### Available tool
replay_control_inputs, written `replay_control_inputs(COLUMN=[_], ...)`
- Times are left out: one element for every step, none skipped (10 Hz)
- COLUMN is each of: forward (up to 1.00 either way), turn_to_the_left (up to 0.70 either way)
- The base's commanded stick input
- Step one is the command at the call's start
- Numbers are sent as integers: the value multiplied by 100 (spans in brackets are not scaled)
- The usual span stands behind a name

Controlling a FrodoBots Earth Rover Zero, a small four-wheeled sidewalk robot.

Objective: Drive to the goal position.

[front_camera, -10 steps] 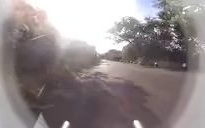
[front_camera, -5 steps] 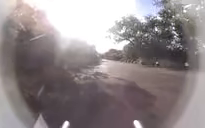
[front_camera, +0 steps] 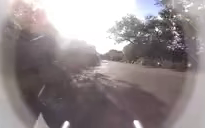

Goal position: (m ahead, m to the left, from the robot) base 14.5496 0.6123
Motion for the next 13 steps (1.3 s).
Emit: replay_control_inputs(forward=[50,50,50,50,50,50,50,50,50,50,50,50,50], turn_to_the_left=[0,0,0,0,0,0,0,0,0,0,0,0,0])
